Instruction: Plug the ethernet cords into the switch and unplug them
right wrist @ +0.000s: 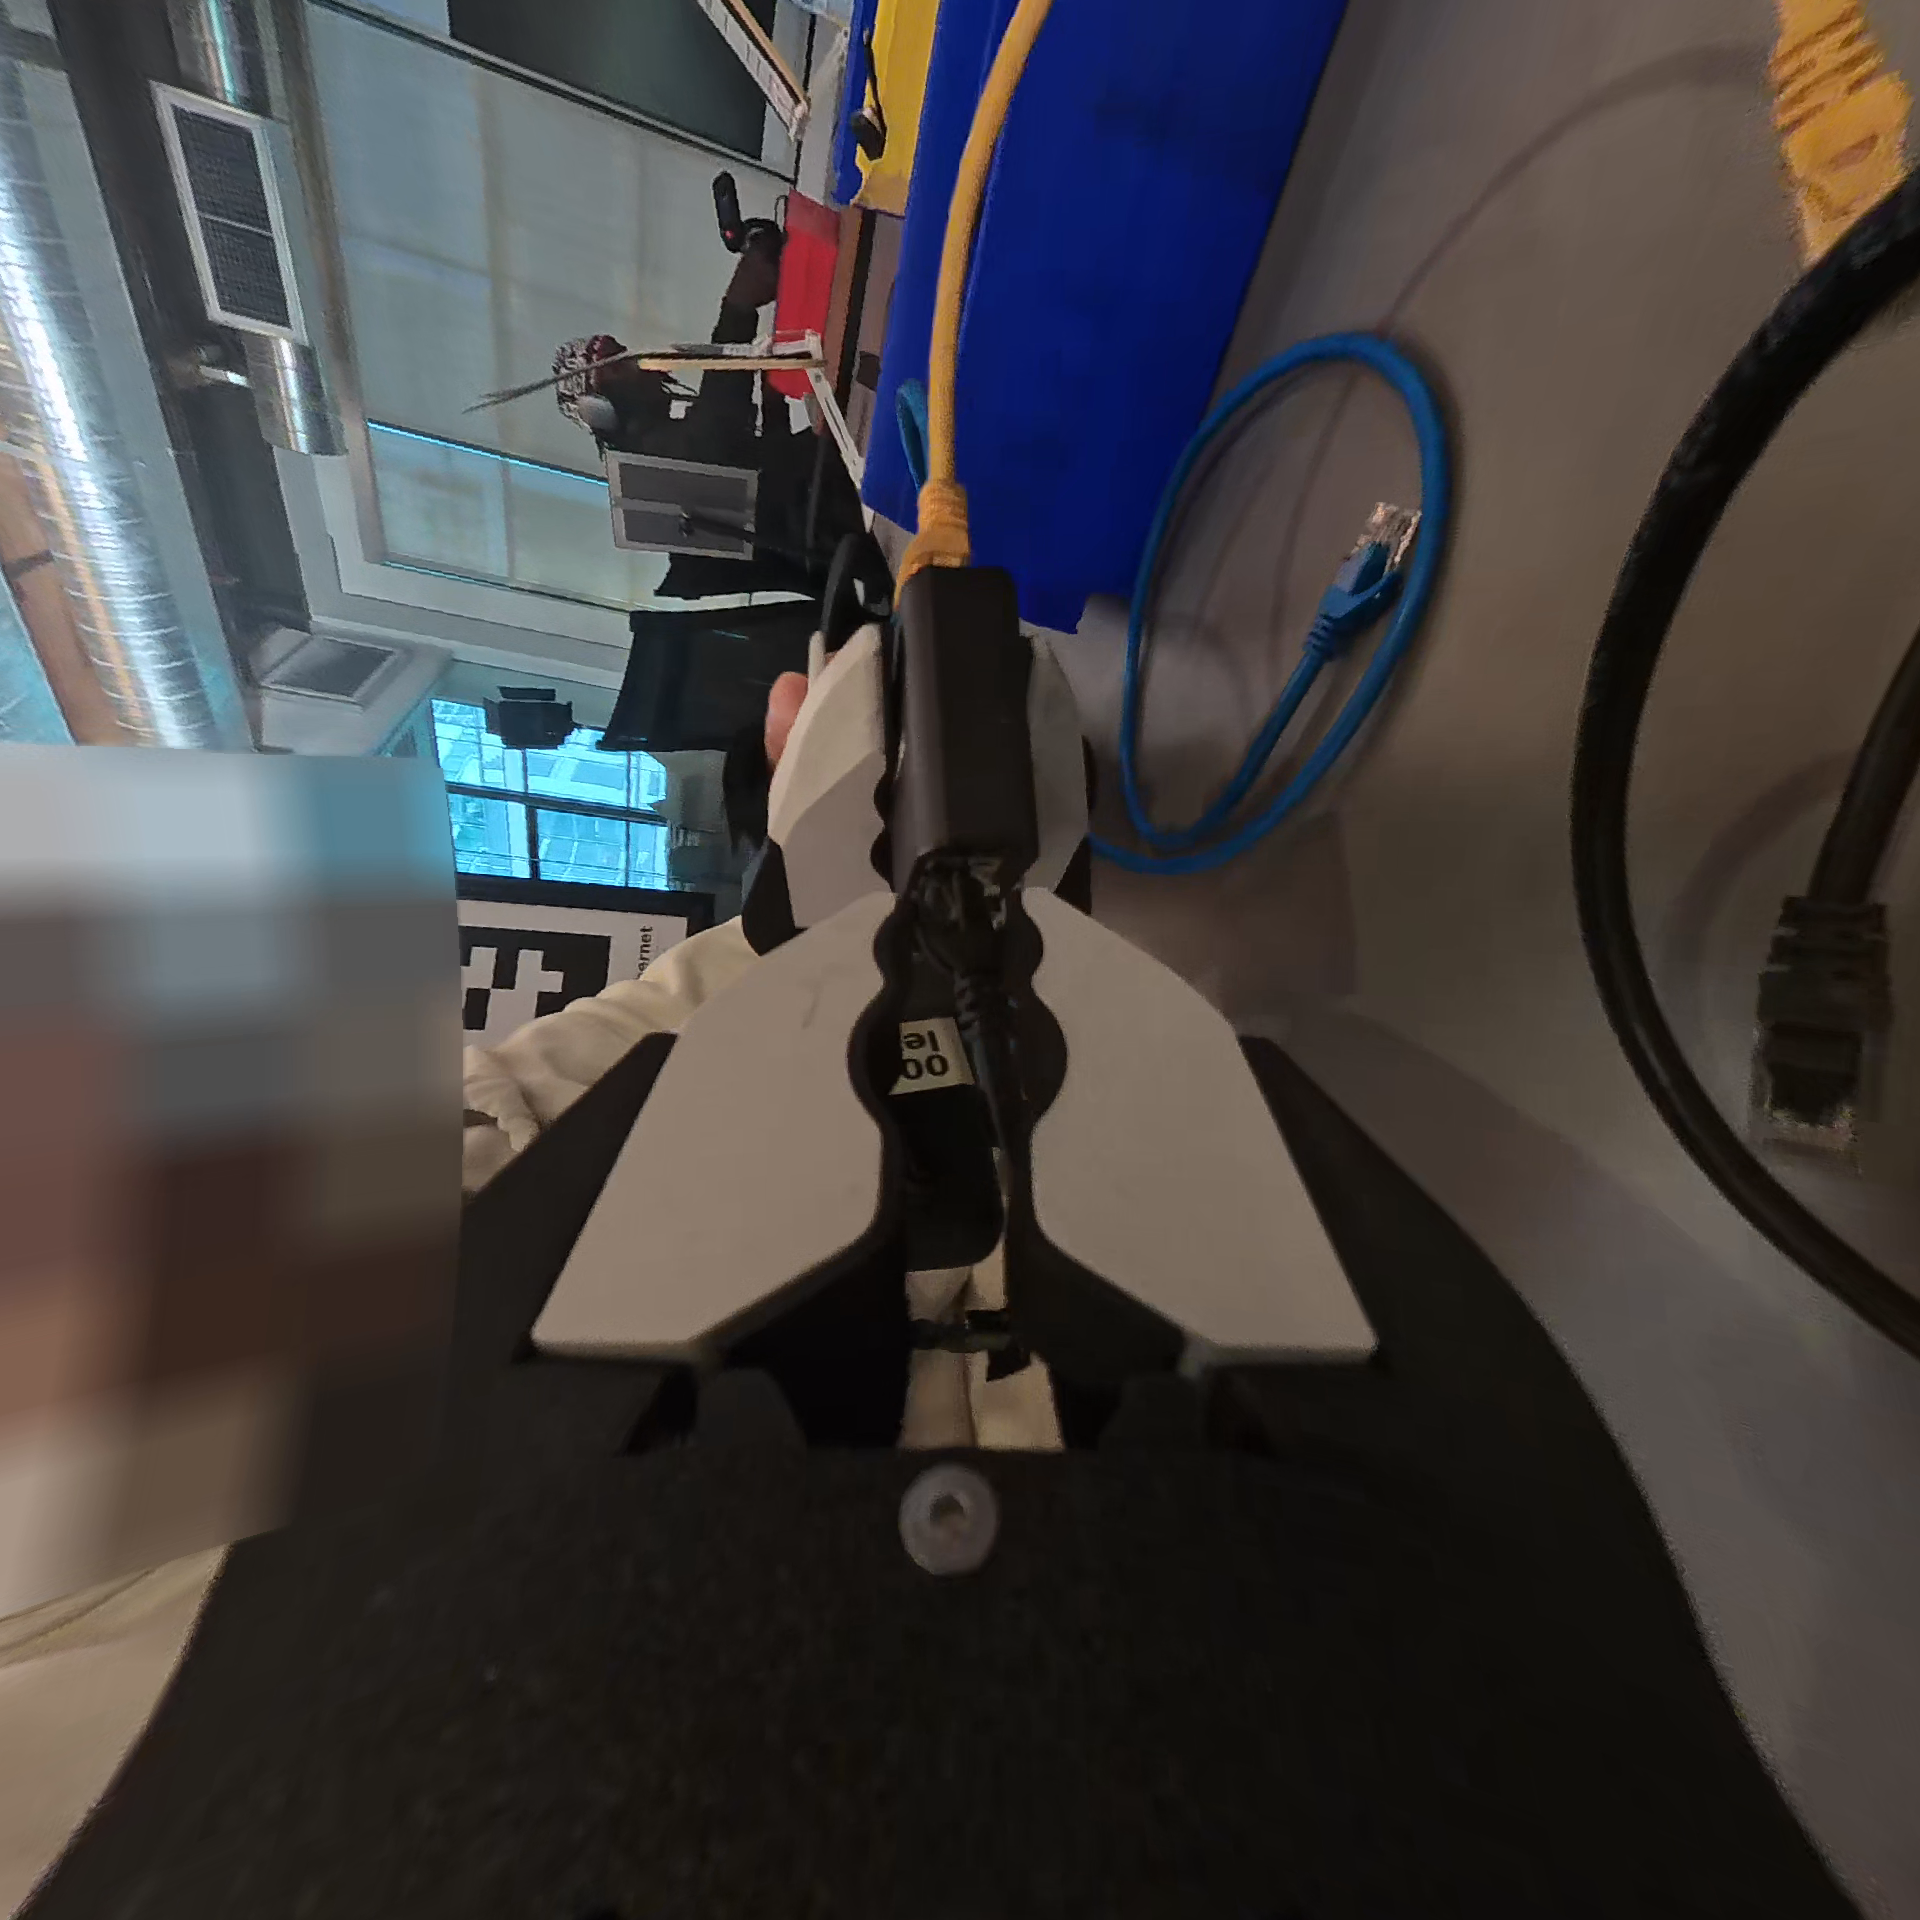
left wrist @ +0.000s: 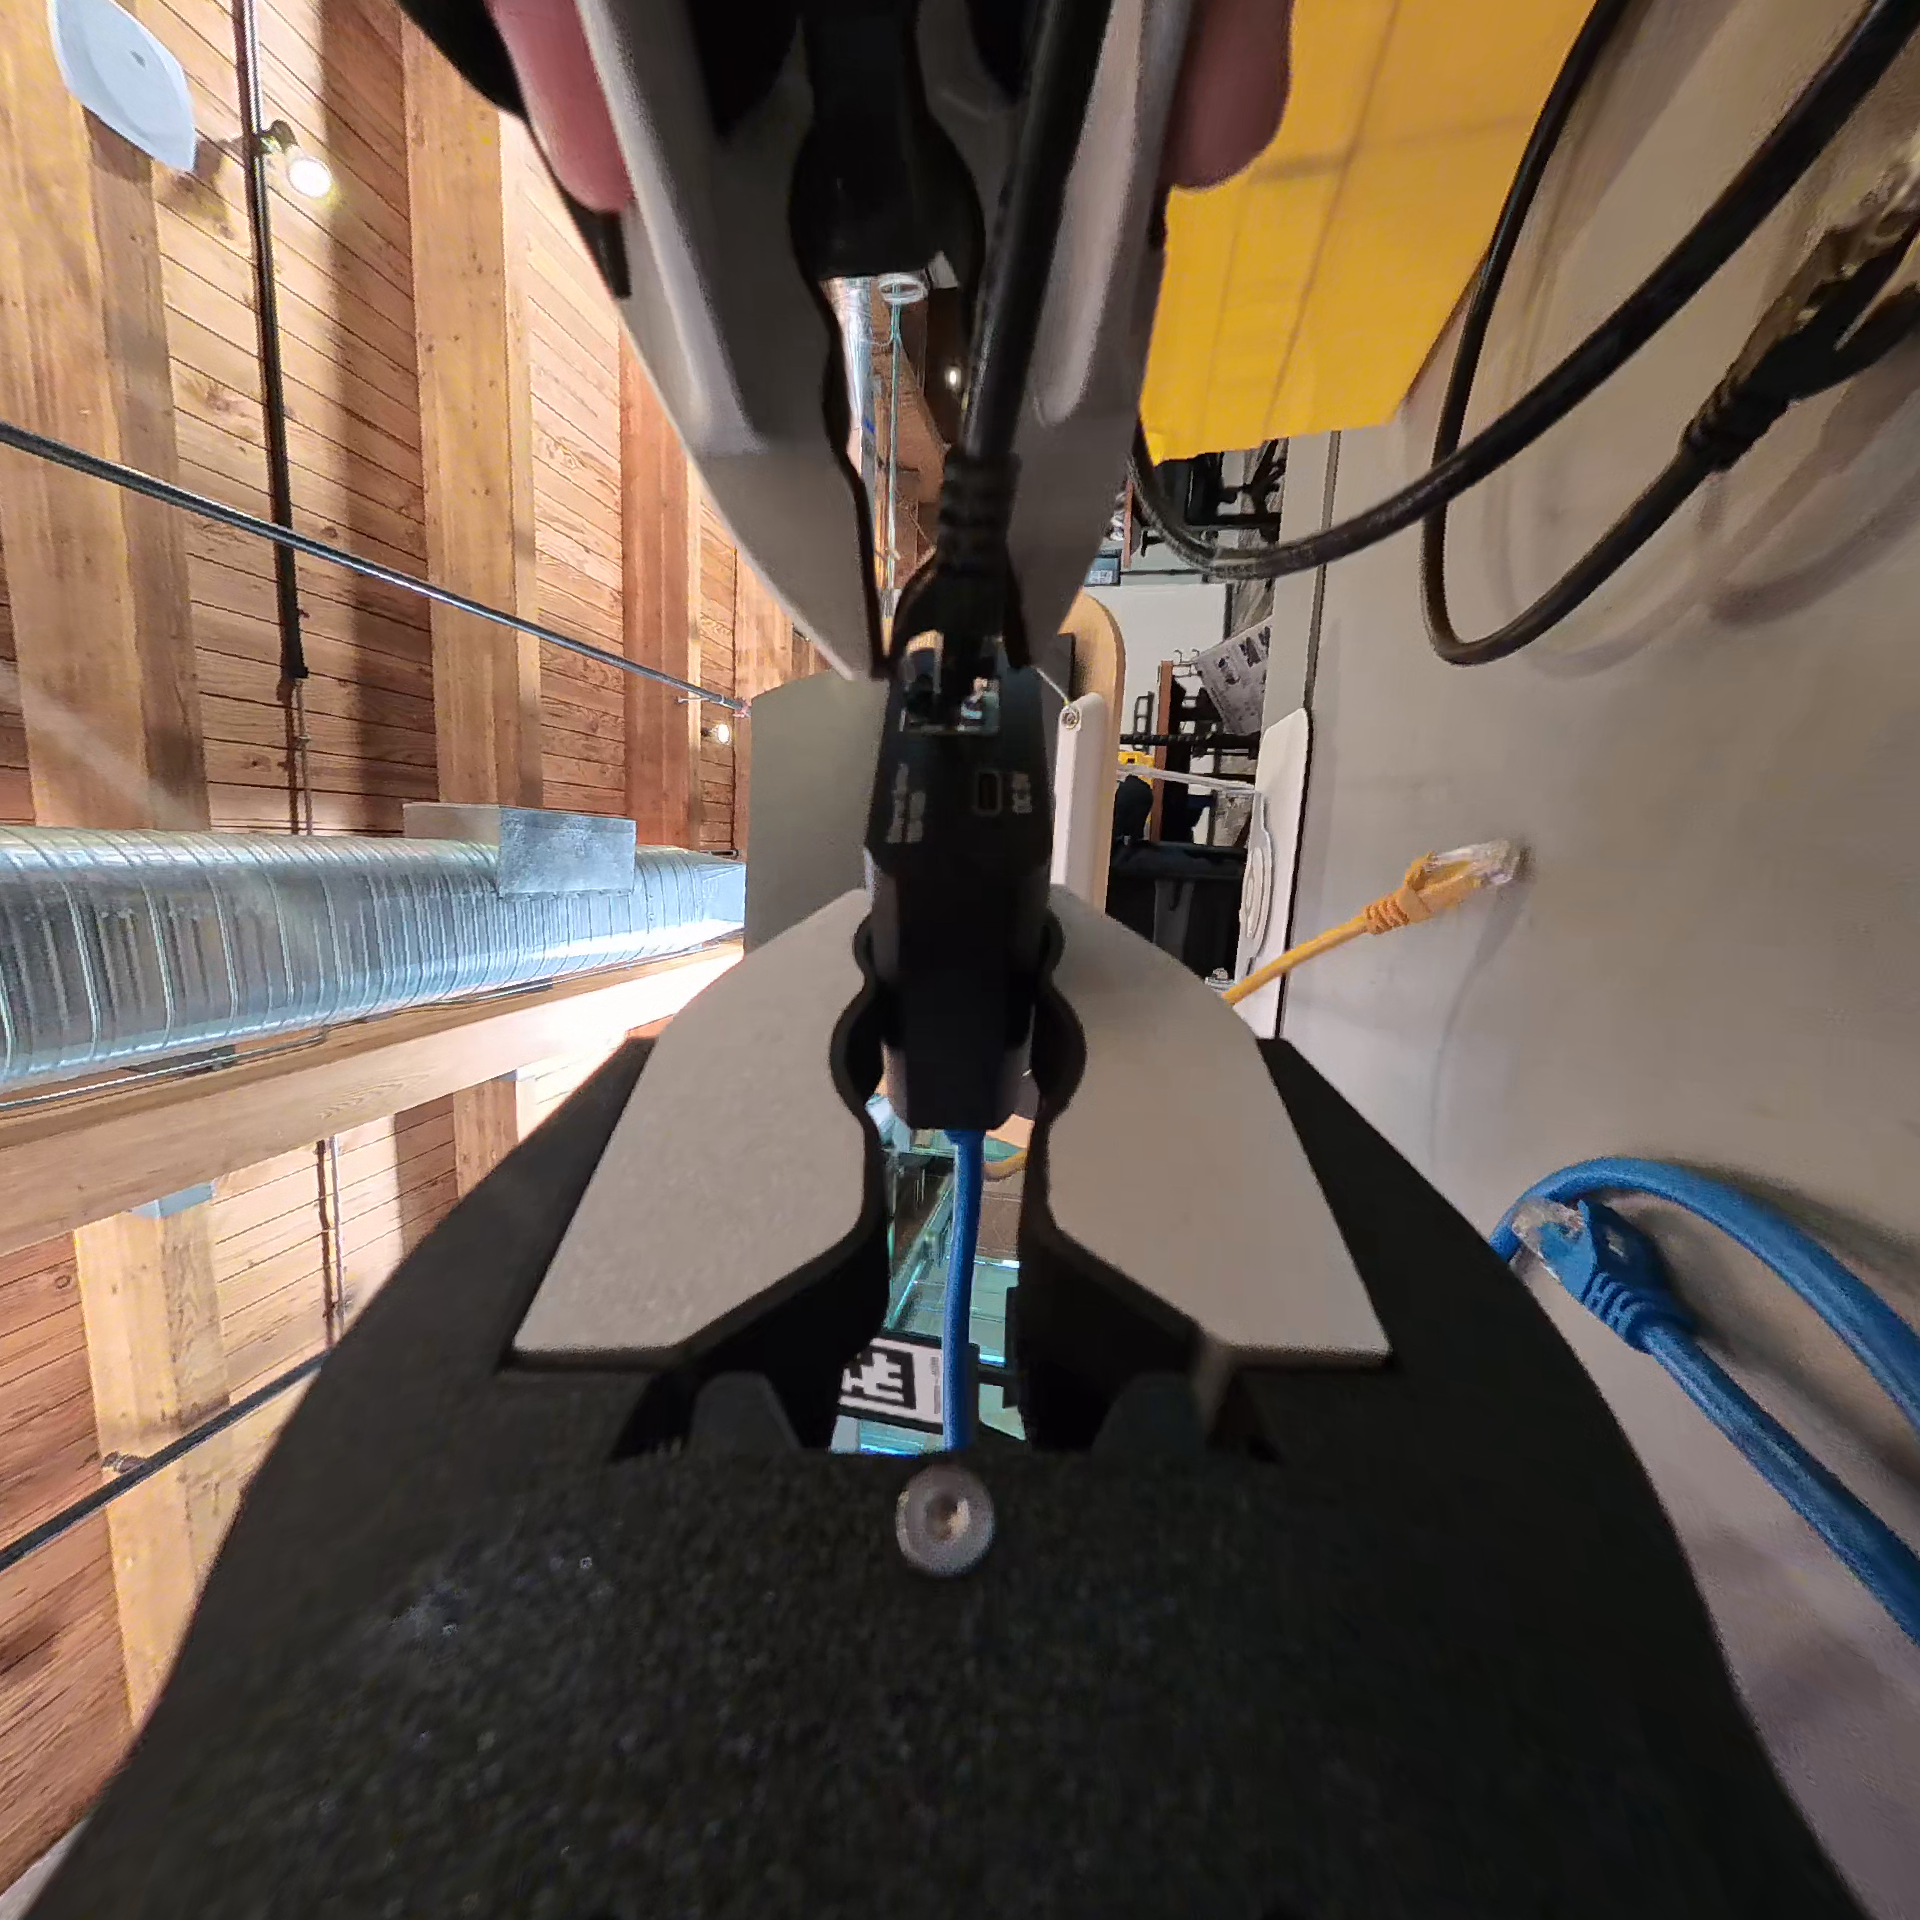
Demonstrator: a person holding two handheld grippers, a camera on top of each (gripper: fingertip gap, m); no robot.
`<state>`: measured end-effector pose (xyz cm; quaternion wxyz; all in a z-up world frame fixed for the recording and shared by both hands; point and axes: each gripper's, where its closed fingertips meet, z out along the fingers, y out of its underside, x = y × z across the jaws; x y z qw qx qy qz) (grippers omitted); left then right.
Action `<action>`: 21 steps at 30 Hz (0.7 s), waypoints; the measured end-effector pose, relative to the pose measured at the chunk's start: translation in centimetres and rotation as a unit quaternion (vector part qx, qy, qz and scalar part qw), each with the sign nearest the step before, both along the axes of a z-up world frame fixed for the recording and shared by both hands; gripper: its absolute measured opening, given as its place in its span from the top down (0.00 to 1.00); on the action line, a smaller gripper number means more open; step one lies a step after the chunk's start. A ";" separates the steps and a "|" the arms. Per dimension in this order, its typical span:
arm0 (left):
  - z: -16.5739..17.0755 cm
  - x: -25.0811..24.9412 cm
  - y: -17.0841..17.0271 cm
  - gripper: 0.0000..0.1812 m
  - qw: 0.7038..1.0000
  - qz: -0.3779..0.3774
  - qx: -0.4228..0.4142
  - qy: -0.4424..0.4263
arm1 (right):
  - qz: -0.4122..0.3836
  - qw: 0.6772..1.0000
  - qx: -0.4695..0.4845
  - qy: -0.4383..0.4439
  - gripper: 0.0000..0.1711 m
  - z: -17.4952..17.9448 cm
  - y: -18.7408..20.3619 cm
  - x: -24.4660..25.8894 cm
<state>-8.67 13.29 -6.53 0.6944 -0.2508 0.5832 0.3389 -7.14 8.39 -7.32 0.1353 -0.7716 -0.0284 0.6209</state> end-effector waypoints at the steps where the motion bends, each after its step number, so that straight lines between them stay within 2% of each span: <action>1: -0.1 0.0 -0.1 0.87 1.000 0.001 0.000 0.002 | -0.001 1.000 -0.006 0.004 0.91 -0.1 -0.1 0.0; 10: -0.6 0.2 -0.7 0.87 1.000 -0.002 -0.024 0.020 | 0.039 0.995 0.062 -0.068 0.93 -0.7 -0.6 0.4; 15: -0.8 0.1 0.2 0.87 0.999 0.003 -0.028 0.016 | 0.001 0.991 0.094 -0.098 0.92 -0.5 0.5 0.5; 18: -1.6 0.0 0.9 0.87 0.997 0.013 -0.067 0.020 | -0.004 0.965 0.184 -0.188 0.90 -0.7 0.9 0.8; 19: -1.8 -0.1 1.2 0.87 0.997 0.017 -0.073 0.023 | -0.002 0.946 0.225 -0.232 0.86 -0.8 0.9 1.0; 21: -2.1 -0.2 1.6 0.87 0.996 0.024 -0.079 0.027 | -0.001 0.895 0.306 -0.326 0.87 -1.1 1.0 1.3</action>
